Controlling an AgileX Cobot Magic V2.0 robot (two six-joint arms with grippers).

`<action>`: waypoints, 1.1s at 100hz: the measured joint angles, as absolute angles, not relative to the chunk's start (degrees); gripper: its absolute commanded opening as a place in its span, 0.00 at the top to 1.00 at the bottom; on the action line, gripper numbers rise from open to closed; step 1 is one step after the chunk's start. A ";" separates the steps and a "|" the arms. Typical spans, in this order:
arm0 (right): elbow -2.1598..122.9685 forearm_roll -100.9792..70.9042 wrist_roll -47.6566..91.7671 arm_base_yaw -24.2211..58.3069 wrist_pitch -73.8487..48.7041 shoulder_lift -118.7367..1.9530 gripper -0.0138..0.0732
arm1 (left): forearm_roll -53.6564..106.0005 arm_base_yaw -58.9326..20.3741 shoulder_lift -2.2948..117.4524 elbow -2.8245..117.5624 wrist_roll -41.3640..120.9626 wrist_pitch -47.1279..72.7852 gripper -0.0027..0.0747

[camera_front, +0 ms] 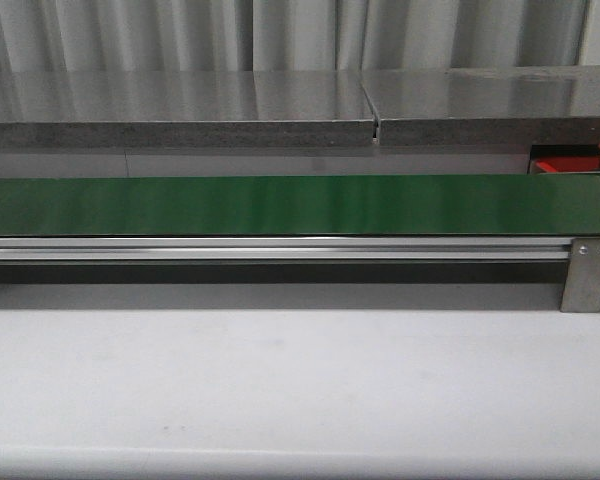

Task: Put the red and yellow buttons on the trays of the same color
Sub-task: 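Lower the left gripper onto the yellow push-button and grasp it, then set the yellow button on the belt start and open the left gripper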

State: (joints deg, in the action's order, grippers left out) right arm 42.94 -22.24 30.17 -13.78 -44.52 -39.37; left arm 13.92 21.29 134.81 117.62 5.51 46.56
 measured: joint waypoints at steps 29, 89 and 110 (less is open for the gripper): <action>42.94 -22.26 30.17 -13.78 -44.52 -39.37 0.98 | 14.04 21.72 135.12 117.62 5.39 46.92 0.38; 42.94 -22.26 30.27 -13.78 -44.52 -39.37 0.98 | 16.46 22.19 128.68 117.62 5.39 50.75 0.99; 42.94 -22.26 30.27 -13.78 -44.52 -39.37 0.98 | 16.36 22.25 119.01 117.72 5.39 56.17 0.99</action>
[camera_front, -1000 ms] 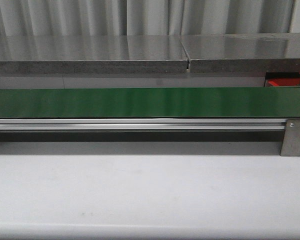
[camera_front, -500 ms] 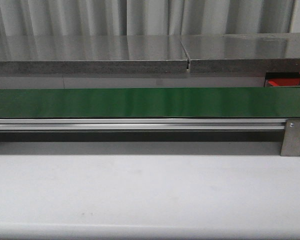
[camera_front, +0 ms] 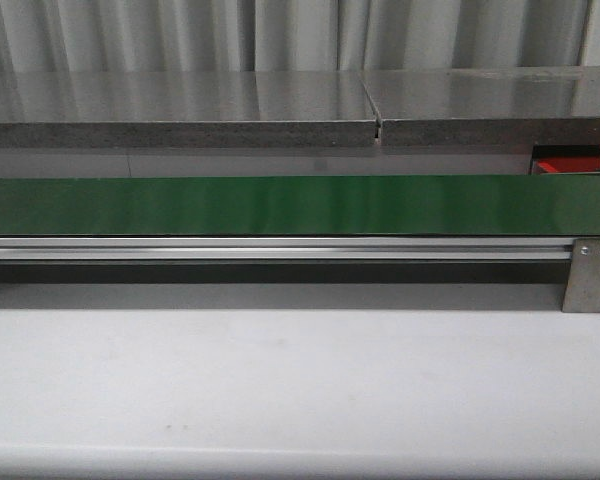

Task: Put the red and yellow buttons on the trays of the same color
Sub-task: 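Set the yellow button on the belt start and open the left gripper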

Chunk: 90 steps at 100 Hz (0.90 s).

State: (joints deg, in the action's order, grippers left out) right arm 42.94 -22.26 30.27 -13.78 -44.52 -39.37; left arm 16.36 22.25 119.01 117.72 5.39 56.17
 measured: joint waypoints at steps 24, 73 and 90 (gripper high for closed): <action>42.94 -22.26 30.27 -13.78 -44.52 -39.37 0.98 | 16.24 21.71 113.10 117.72 5.39 60.57 0.99; 42.94 -22.26 30.27 -13.78 -44.52 -39.37 0.98 | 15.93 15.56 110.67 103.33 6.46 54.70 0.99; 42.94 -22.26 30.27 -13.78 -44.52 -39.37 0.98 | 15.93 14.69 108.64 95.73 7.36 49.44 0.99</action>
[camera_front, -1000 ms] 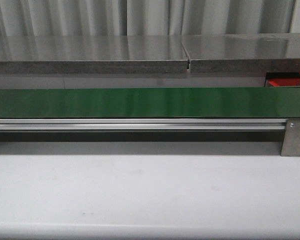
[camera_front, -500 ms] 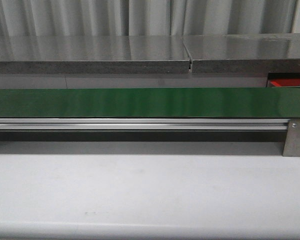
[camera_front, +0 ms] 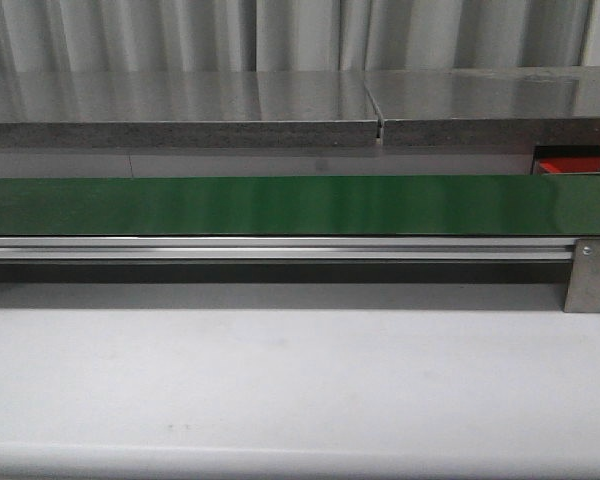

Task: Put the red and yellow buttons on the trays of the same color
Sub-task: 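Set the yellow button on the belt start and open the left gripper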

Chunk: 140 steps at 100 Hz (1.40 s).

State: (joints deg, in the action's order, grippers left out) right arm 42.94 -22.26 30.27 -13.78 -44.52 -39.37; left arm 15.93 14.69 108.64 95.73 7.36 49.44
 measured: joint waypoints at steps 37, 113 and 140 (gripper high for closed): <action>42.94 -22.26 30.27 -13.78 -44.52 -39.37 0.98 | 16.05 12.22 107.57 85.05 8.39 38.80 0.99; 42.94 -22.26 30.27 -13.78 -44.52 -39.37 0.98 | 17.05 11.44 102.76 82.90 9.92 36.88 0.18; 42.94 -22.26 30.27 -13.78 -44.52 -39.37 0.98 | 17.05 11.44 97.04 82.90 10.02 38.44 0.18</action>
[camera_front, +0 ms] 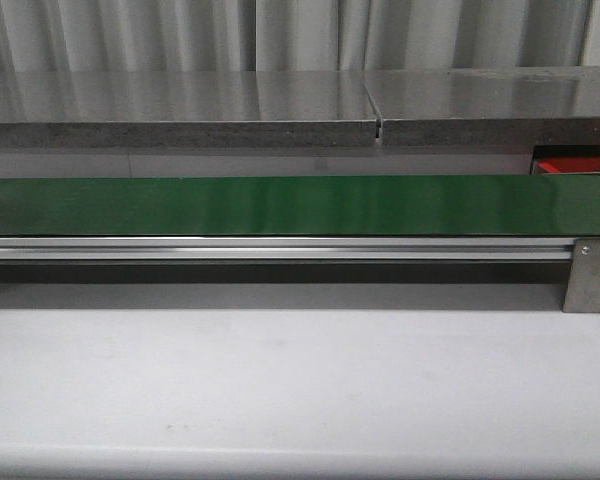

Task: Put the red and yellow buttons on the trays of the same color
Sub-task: 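Set the yellow button on the belt start and open the left gripper, then move the left gripper over the red push-button on the table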

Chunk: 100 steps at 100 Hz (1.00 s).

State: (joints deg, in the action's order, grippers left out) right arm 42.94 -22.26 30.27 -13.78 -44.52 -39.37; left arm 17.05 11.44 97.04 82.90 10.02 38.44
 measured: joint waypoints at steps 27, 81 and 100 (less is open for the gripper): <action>42.94 -22.26 30.27 -13.78 -44.52 -39.37 0.98 | 14.91 16.89 91.30 82.90 10.02 38.44 0.18; 42.94 -22.26 30.27 -13.78 -44.52 -39.37 0.98 | 14.41 31.27 96.93 82.90 10.02 37.83 0.18; 42.94 -22.26 30.27 -13.78 -44.52 -39.37 0.98 | 14.16 31.27 102.84 82.90 10.02 37.71 0.18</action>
State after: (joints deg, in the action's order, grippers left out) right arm 42.94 -22.26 30.27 -13.78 -44.52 -39.37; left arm 14.16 31.27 102.84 82.90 10.02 37.71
